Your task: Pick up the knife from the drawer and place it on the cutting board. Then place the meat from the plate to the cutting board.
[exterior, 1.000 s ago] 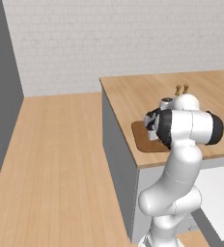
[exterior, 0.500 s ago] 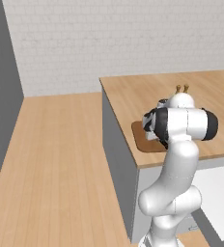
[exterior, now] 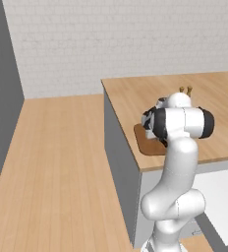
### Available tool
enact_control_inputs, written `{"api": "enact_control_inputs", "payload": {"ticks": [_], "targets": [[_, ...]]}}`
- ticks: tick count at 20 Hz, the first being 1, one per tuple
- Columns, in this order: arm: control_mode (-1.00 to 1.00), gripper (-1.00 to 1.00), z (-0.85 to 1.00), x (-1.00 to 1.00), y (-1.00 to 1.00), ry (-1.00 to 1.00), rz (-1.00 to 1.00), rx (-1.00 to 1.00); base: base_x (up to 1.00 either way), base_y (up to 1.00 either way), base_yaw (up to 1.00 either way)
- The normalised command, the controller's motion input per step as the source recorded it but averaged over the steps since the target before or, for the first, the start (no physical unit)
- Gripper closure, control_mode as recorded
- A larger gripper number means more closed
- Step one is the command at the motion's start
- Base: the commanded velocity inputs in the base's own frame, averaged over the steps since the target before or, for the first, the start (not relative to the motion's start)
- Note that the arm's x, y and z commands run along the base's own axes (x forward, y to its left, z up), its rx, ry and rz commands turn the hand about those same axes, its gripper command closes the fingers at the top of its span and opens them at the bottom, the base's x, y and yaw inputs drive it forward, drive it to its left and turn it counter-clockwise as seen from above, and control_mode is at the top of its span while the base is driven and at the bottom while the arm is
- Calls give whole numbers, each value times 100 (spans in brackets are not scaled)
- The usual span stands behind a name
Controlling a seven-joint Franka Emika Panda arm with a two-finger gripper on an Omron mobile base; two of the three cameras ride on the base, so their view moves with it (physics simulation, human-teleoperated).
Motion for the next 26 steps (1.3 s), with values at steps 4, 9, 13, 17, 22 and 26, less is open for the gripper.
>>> {"api": "enact_control_inputs", "payload": {"ticks": [4,9,13,17,22,26], "targets": [[-100,-100,0,0,0,0,0,0,0,0,0],[-100,-100,11,-2,0,-1,0,0,0,0,0],[-100,-100,51,-29,0,-7,0,0,0,0,0],[-100,-100,86,-72,0,-2,0,0,0,0,0],[-100,-100,91,-89,6,0,0,0,0,0,0],[-100,-100,55,-100,5,0,0,2,0,0,0]]}}
